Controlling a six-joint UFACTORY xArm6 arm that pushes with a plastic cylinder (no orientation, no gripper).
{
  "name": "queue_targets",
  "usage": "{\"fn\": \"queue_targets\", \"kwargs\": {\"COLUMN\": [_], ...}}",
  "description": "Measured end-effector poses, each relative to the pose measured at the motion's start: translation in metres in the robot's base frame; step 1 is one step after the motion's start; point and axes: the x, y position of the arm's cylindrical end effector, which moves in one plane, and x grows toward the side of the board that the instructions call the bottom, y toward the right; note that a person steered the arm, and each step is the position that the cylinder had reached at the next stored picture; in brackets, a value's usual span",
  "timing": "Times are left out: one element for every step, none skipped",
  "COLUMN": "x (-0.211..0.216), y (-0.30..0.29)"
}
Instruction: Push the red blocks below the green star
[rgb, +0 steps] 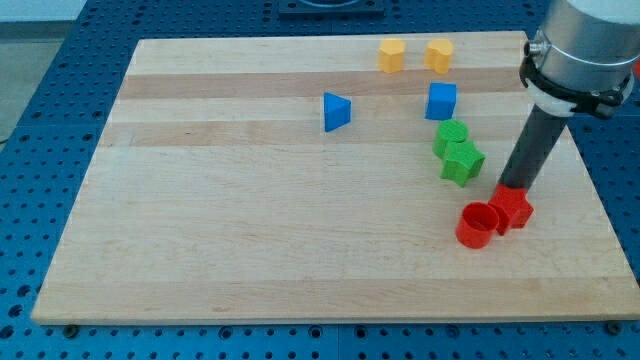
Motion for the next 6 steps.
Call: {"fn": "queue_targets", "kwargs": {"x": [0.000, 0.000, 0.000, -0.013, -0.023, -0.038], "y": [0.000, 0.000, 0.006, 0.006, 0.013, 0.015]}}
